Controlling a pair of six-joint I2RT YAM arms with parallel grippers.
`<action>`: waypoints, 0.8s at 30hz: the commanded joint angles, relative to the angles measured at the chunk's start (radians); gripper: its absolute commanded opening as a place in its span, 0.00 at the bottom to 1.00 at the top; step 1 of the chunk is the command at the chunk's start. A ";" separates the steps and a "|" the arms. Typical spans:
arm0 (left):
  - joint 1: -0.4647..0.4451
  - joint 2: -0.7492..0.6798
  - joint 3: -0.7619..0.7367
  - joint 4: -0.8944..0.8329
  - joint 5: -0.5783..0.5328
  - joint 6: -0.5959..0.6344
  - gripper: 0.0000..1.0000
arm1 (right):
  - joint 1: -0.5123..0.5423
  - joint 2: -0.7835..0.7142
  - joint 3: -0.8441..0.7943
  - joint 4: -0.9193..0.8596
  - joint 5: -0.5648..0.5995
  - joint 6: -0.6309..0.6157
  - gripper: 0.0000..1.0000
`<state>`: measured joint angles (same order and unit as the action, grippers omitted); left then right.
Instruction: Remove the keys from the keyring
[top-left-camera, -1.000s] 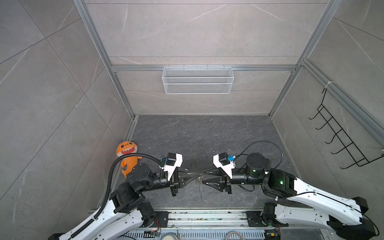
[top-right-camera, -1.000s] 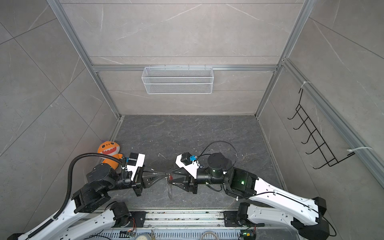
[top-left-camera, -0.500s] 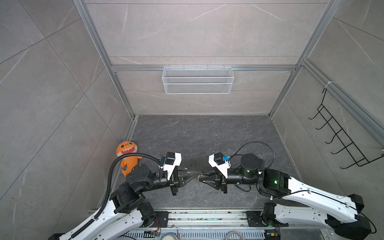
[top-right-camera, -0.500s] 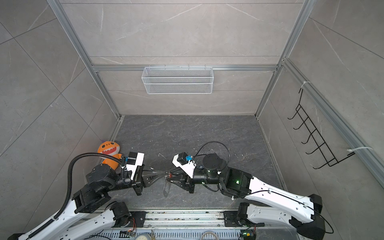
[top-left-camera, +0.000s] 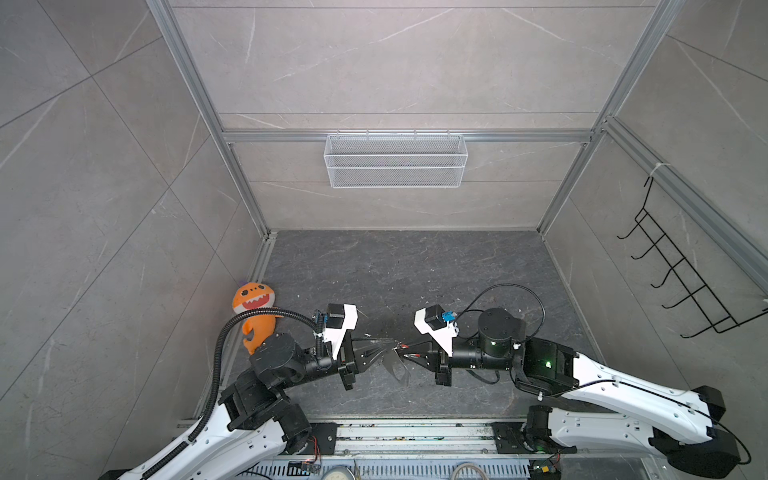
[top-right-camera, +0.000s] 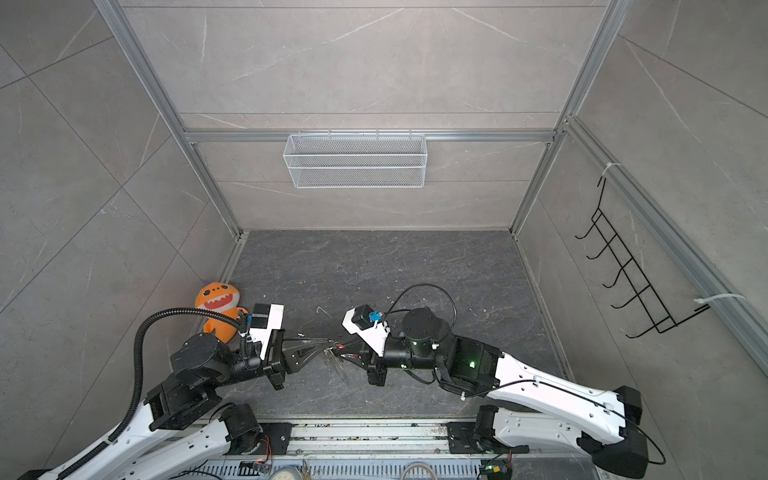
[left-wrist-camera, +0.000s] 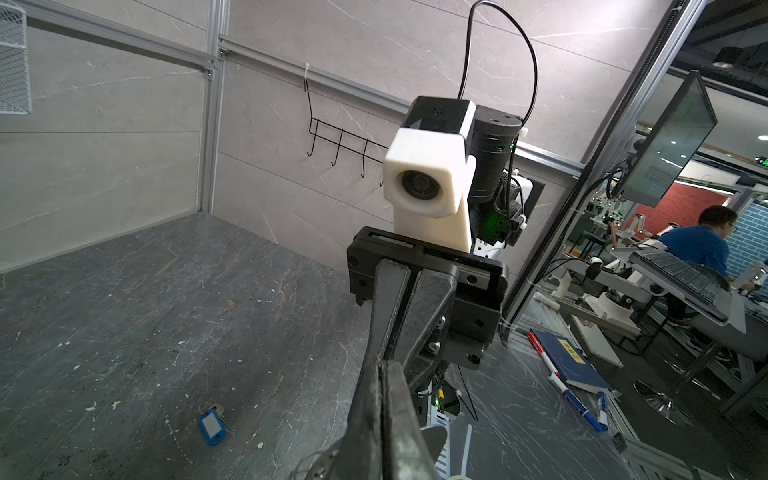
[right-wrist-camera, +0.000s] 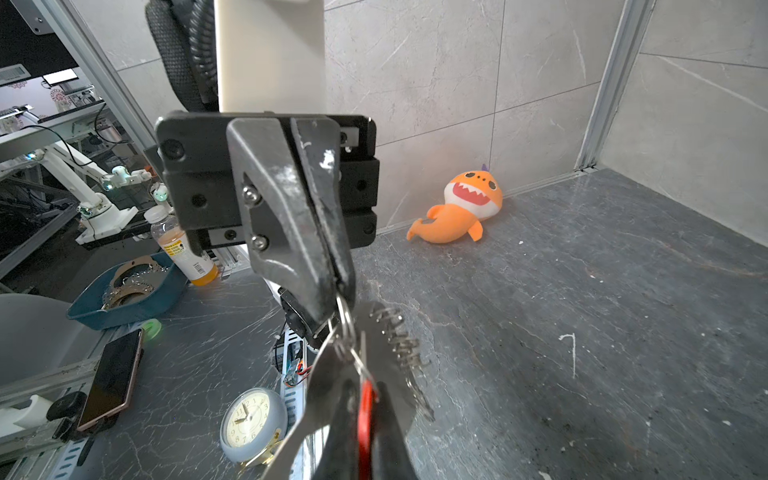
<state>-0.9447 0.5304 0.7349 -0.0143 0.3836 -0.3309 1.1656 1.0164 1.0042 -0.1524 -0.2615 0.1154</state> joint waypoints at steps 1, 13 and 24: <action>-0.002 -0.019 0.004 0.119 -0.032 -0.031 0.00 | 0.017 0.020 0.006 -0.008 0.009 -0.020 0.00; -0.002 -0.015 -0.003 0.127 0.014 -0.026 0.00 | 0.044 0.046 -0.015 0.017 0.025 -0.022 0.00; -0.002 -0.006 0.057 -0.017 0.094 0.038 0.00 | 0.044 -0.056 0.019 -0.128 0.016 -0.042 0.44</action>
<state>-0.9447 0.5220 0.7330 -0.0353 0.4343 -0.3332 1.2053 0.9970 1.0042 -0.2062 -0.2287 0.0898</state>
